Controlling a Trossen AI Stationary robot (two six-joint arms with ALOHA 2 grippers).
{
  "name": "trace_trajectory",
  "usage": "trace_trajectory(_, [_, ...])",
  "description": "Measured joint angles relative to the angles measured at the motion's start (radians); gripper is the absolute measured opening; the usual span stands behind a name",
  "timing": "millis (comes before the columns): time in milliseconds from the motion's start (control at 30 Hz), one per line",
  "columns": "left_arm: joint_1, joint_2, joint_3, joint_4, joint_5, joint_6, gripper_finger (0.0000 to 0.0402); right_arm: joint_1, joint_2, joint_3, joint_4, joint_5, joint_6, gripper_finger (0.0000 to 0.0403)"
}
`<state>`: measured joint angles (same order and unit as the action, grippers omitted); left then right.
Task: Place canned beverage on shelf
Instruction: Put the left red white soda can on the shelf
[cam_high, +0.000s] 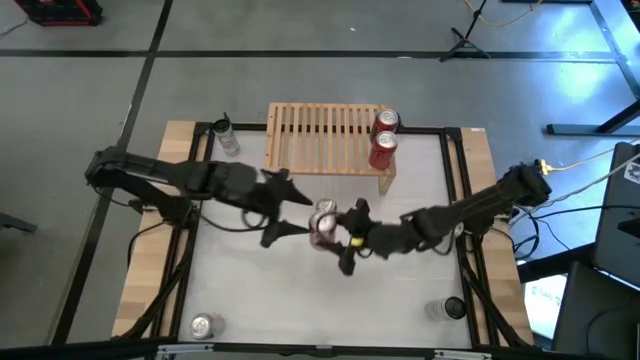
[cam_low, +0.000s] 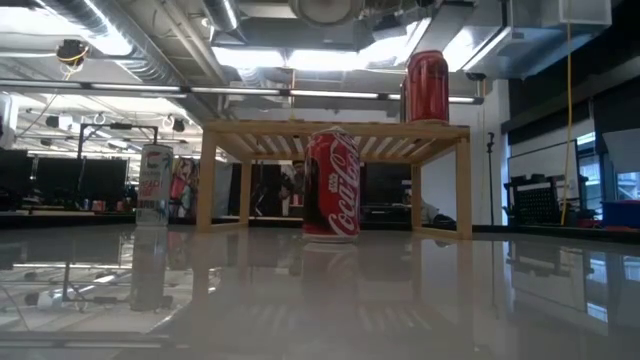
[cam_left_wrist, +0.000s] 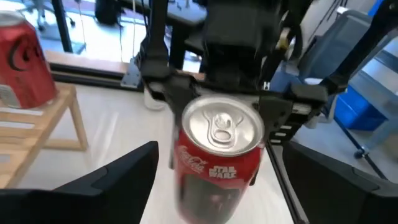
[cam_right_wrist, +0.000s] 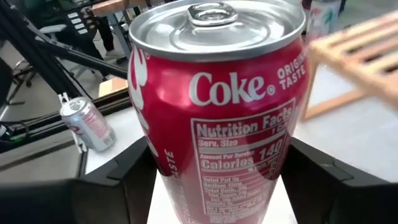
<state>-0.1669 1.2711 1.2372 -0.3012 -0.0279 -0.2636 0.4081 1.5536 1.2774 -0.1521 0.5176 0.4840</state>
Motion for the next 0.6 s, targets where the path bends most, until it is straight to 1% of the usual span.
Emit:
trace_trajectory(133, [0.028,0.092,0.081,0.002,0.013,-0.018,0.0335,-0.051,-0.045,0.0,-0.009,-0.082,-0.101,0.0262])
trace_trajectory(300, [0.043,0.179,0.167,-0.002,0.012,-0.014,0.0335,-0.111,-0.074,0.0,-0.028,-0.174,-0.131,0.0262])
trace_trajectory(400, [0.051,0.192,0.195,-0.008,0.004,0.007,0.0331,-0.129,-0.098,0.0,-0.049,-0.194,-0.151,0.0262])
trace_trajectory(500, [0.068,0.189,0.206,-0.033,-0.006,0.013,0.0318,-0.128,-0.116,0.0,-0.068,-0.186,-0.171,0.0261])
trace_trajectory(600, [0.09,0.187,0.206,-0.038,0.025,0.034,0.03,-0.128,-0.122,0.0,-0.073,-0.171,-0.179,0.0262])
